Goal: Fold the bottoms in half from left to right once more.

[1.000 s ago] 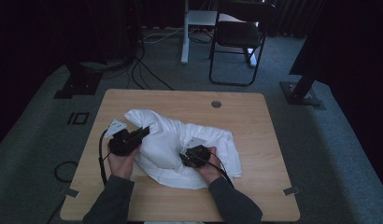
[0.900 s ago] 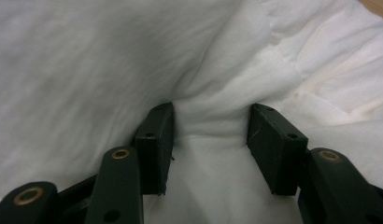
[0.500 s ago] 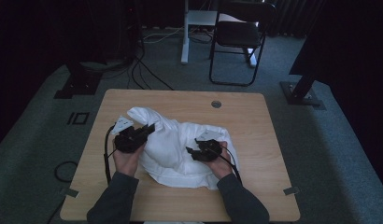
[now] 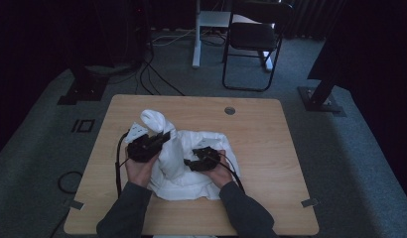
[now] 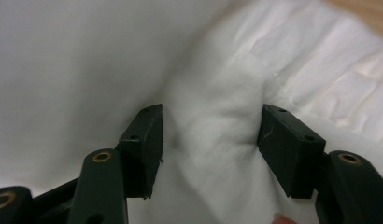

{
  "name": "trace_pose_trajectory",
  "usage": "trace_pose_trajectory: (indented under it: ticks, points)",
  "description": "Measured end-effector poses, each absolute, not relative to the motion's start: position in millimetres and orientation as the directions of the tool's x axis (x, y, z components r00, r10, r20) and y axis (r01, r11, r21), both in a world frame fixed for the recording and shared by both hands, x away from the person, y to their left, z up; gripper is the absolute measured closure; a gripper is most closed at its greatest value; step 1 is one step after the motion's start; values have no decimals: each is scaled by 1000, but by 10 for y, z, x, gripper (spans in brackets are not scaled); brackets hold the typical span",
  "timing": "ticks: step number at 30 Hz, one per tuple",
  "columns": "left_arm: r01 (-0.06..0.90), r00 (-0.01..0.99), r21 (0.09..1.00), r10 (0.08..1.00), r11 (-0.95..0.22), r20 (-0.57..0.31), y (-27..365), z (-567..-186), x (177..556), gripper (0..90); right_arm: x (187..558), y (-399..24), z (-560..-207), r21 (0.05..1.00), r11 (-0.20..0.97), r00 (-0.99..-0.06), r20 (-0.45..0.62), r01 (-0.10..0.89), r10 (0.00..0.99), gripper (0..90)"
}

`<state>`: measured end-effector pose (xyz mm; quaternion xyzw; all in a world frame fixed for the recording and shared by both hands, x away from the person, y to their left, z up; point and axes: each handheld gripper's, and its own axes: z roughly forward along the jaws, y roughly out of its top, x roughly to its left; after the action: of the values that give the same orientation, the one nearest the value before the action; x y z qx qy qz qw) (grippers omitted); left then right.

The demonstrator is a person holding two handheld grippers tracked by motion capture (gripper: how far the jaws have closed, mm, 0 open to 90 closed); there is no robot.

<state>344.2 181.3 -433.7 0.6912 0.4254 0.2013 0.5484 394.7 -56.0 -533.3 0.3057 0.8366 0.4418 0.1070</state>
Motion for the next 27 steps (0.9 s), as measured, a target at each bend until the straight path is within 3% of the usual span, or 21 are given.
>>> trace_pose_trajectory:
  ticks: [1,3,6,8,11,22,23,27]
  points:
    - [368,553,929,811,-31,-192,1837,-4339,3441,840,3898,-676,-5250,830,379,-788,113,409,605,397]
    - [377,544,926,815,-24,-200,1883,-4343,3450,840,3825,-881,-5160,845,369,-750,56,388,659,397]
    - [382,542,924,814,-16,-210,1901,-4345,3467,840,3835,-1128,-5332,770,436,-689,7,466,724,381]
    - [377,552,926,810,-29,-199,1856,-4329,3486,840,3837,-1097,-5503,735,457,-686,15,500,727,404]
    - [379,558,925,806,-36,-197,1814,-4315,3502,841,3818,-1038,-5591,755,421,-680,44,502,732,411]
    - [362,598,929,784,-76,-169,1632,-4269,3522,840,3789,-589,-5618,778,394,-669,46,490,742,446]
    - [364,596,928,786,-79,-166,1648,-4276,3530,840,3786,-600,-5534,762,438,-726,62,478,685,370]
    - [368,590,926,790,-79,-167,1698,-4272,3535,840,3697,-911,-5338,841,348,-732,81,415,677,353]
